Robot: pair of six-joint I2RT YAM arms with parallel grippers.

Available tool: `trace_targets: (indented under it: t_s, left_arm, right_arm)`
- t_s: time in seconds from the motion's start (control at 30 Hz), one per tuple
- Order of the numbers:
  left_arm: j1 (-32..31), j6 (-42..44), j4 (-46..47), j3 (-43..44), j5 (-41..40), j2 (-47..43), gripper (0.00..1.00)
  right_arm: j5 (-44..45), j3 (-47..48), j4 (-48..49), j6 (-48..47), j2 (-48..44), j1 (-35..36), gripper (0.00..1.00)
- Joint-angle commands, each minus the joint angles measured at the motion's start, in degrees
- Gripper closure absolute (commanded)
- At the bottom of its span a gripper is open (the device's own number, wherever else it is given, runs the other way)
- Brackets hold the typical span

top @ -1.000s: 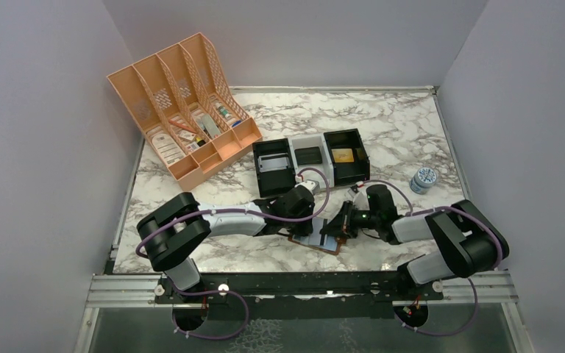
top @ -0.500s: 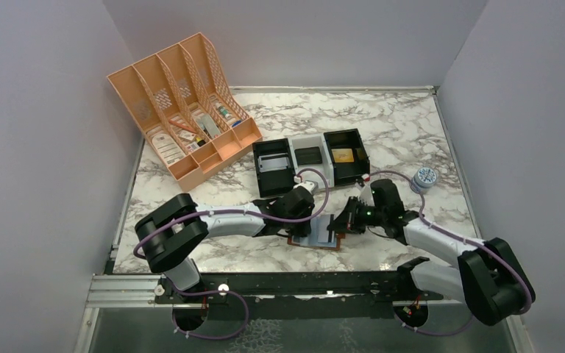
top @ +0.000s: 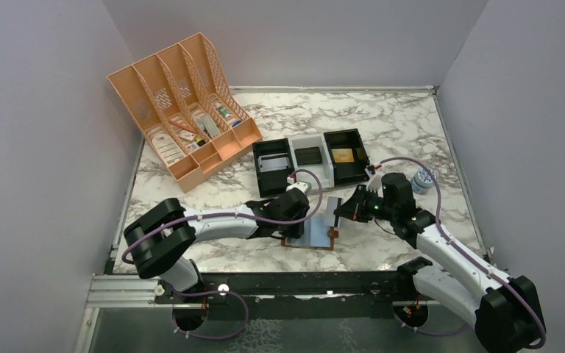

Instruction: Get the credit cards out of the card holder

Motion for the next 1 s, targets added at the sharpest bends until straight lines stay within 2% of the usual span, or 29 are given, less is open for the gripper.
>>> trace_targets:
  t_s: [0.0,0.2,0.37,0.47,0.63,0.8,0.97]
  left_arm:
    - [-0.2,-0.1,-1.4,-1.3,-3.5,-4.1,0.73]
    - [-0.2,1.8,-3.0,-1.1,-6.7,-9.4,0.51]
    - [0.8,4.7,-10.0,1.7,-11.0,-14.0,0.28]
    - [4.7,6.1,-14.5,2.7,-12.5,-16.9,0.15]
    - [16.2,8.8,-18.3,2.8,-8.1,-23.5,0.06]
    - [25.3,11.5,-23.5,3.0,-13.3,-28.7,0.02]
    - [26.6,10.4,-23.6,0.8,-16.2,-33.8,0.01]
  right_arm:
    - [-3.4,0.6,3.0,-2.2,0.0,0.0,0.99]
    - [-9.3,0.3,8.8,-2.6,2.4,0.0,0.99]
    - [-7.7,2.7,9.3,-4.7,3.3,0.1,0.99]
    - [-6.0,4.9,9.8,-6.0,4.2,1.1,0.99]
    - [2.3,10.7,7.2,-12.0,6.8,7.3,0.99]
    - [14.5,16.7,5.9,-19.7,10.3,15.7,0.99]
    - [24.0,23.3,6.3,-28.0,17.4,22.3,0.99]
